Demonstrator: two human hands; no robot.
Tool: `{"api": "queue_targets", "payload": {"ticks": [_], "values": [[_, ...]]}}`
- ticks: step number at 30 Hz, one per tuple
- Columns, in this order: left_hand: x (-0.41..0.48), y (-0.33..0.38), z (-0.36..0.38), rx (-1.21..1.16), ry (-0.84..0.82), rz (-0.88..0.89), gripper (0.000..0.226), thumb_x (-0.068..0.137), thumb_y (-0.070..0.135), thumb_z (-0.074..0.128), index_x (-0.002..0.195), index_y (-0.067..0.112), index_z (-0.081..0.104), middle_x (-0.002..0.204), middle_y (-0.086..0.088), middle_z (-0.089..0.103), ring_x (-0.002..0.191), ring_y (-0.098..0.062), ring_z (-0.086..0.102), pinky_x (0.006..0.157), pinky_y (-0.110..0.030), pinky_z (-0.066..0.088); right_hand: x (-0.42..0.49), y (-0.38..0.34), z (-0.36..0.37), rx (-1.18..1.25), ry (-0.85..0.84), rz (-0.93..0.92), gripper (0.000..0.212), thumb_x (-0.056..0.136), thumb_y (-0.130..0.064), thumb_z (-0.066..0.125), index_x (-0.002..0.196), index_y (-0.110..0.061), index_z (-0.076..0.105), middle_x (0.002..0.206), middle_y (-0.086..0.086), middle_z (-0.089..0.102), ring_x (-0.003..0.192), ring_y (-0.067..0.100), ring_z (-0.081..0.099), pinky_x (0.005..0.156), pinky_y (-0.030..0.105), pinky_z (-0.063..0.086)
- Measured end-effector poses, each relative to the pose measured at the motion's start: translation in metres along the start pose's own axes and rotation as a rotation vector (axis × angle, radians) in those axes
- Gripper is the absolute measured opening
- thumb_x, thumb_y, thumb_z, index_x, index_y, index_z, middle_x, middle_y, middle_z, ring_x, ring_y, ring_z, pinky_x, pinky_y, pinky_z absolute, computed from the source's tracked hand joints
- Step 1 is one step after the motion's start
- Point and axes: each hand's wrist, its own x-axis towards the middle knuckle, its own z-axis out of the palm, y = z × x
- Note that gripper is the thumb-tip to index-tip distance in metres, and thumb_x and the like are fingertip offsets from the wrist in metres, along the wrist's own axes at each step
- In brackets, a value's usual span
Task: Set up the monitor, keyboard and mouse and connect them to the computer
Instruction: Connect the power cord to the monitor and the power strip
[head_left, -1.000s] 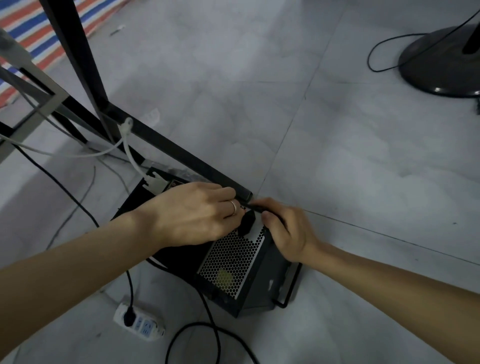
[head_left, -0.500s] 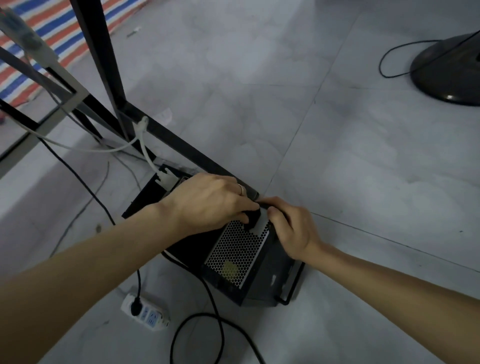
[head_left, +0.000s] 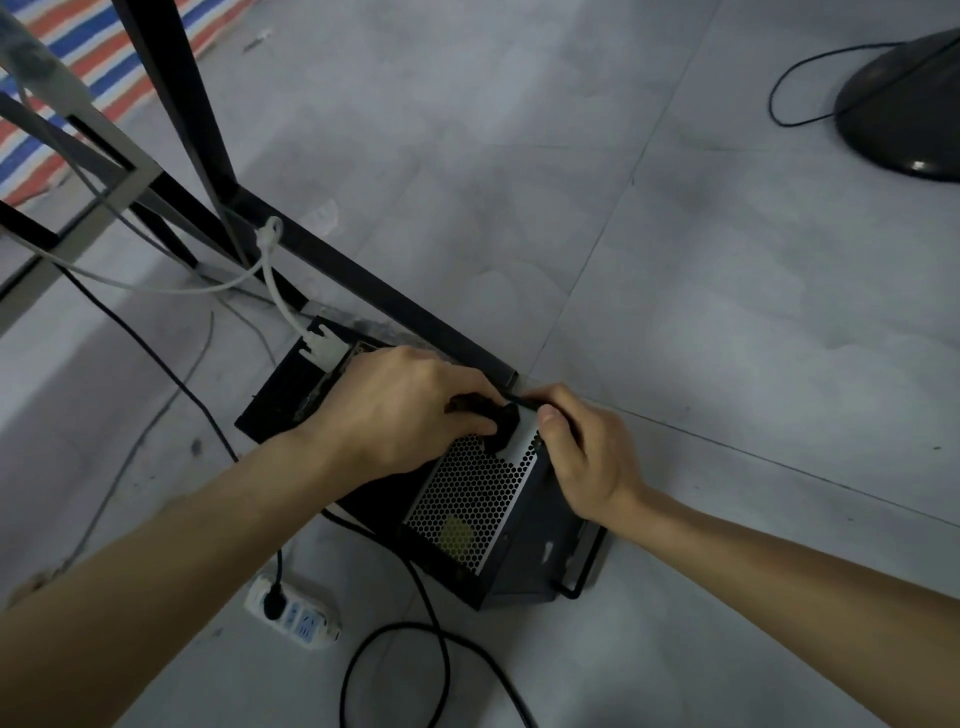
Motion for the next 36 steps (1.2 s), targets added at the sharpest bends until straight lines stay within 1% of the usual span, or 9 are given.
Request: {"api": "queue_targets", "payload": {"ticks": [6, 8, 11, 16, 19, 23, 28, 32, 36], "values": [[-0.008, 0.001, 0.008, 0.005, 0.000, -0.020, 0.031, 0.093, 0.046, 0.062, 0.123, 0.042, 0.065, 0.109, 0.007, 0.066, 0.102, -0.012, 0.063, 0.084, -0.038, 0.054, -0.005, -0.014, -0.007, -0.165, -0.019, -0.111, 0.039, 0.102, -0.033, 0.031, 0.123, -0.017, 0.060, 0.064, -0.023, 0.045, 0.053, -0.001, 0.048, 0.050, 0.013, 0.030], [-0.008, 0.000, 0.009, 0.010, 0.006, -0.033, 0.032, 0.093, 0.049, 0.061, 0.124, 0.043, 0.064, 0.111, 0.007, 0.067, 0.104, -0.011, 0.062, 0.085, -0.038, 0.054, -0.012, -0.014, -0.009, -0.217, -0.047, -0.155, 0.043, 0.104, -0.033, 0.030, 0.134, -0.015, 0.054, 0.087, -0.018, 0.058, 0.066, 0.000, 0.054, 0.054, 0.019, 0.043], [-0.010, -0.003, 0.010, 0.034, 0.048, -0.013, 0.034, 0.091, 0.053, 0.061, 0.124, 0.042, 0.064, 0.114, 0.008, 0.067, 0.108, -0.013, 0.060, 0.087, -0.037, 0.052, -0.026, -0.013, -0.014, -0.259, -0.124, -0.194, 0.051, 0.105, -0.040, 0.024, 0.148, -0.017, 0.042, 0.136, 0.001, 0.056, 0.112, 0.012, 0.059, 0.085, 0.026, 0.053], [-0.033, 0.002, 0.013, 0.253, 0.358, 0.031, 0.055, 0.088, 0.042, 0.068, 0.140, 0.033, 0.052, 0.136, 0.002, 0.060, 0.126, -0.023, 0.052, 0.101, -0.045, 0.042, -0.029, -0.029, -0.021, -0.283, -0.023, -0.169, 0.048, 0.102, -0.037, 0.037, 0.142, -0.012, 0.047, 0.144, 0.005, 0.042, 0.126, 0.010, 0.047, 0.099, 0.006, 0.032], [-0.066, -0.005, 0.018, 0.079, 0.640, -0.205, 0.057, 0.091, 0.031, 0.067, 0.144, 0.033, 0.047, 0.141, 0.000, 0.053, 0.129, -0.024, 0.046, 0.104, -0.045, 0.039, -0.040, -0.051, -0.016, -0.327, 0.114, -0.349, 0.046, 0.092, -0.027, 0.056, 0.134, -0.008, 0.053, 0.147, 0.012, 0.037, 0.133, 0.014, 0.038, 0.112, 0.023, 0.025], [-0.124, -0.030, 0.056, -0.277, 0.831, -0.578, 0.057, 0.093, 0.023, 0.063, 0.146, 0.030, 0.044, 0.137, -0.007, 0.050, 0.122, -0.021, 0.044, 0.101, -0.037, 0.042, -0.072, -0.088, 0.014, -0.336, -0.052, -0.702, 0.044, 0.078, -0.015, 0.070, 0.121, -0.007, 0.064, 0.132, 0.013, 0.054, 0.123, 0.027, 0.052, 0.101, 0.041, 0.039], [-0.224, -0.039, 0.150, -0.416, 0.610, -0.908, 0.052, 0.093, 0.019, 0.062, 0.142, 0.024, 0.046, 0.139, -0.013, 0.048, 0.124, -0.033, 0.046, 0.096, -0.049, 0.048, -0.129, -0.094, 0.075, -0.342, -0.526, -0.835, 0.038, 0.083, -0.017, 0.064, 0.121, -0.009, 0.064, 0.120, 0.007, 0.063, 0.110, 0.025, 0.057, 0.092, 0.037, 0.044], [-0.293, -0.014, 0.227, -0.600, 0.105, -1.180, 0.054, 0.096, 0.026, 0.059, 0.147, 0.022, 0.040, 0.148, -0.012, 0.040, 0.129, -0.034, 0.045, 0.101, -0.046, 0.046, -0.163, -0.061, 0.116, -0.586, -0.963, -0.550, 0.046, 0.089, -0.022, 0.052, 0.134, -0.009, 0.052, 0.127, 0.011, 0.057, 0.110, 0.029, 0.056, 0.088, 0.039, 0.049], [-0.338, 0.034, 0.293, -0.799, -0.302, -1.279, 0.046, 0.098, 0.030, 0.054, 0.142, 0.019, 0.046, 0.144, -0.010, 0.048, 0.125, -0.030, 0.053, 0.097, -0.035, 0.049, -0.183, -0.036, 0.142, -1.092, -1.321, -0.229, 0.050, 0.097, -0.040, 0.044, 0.140, -0.014, 0.044, 0.132, 0.009, 0.055, 0.115, 0.027, 0.056, 0.082, 0.033, 0.047]]}}
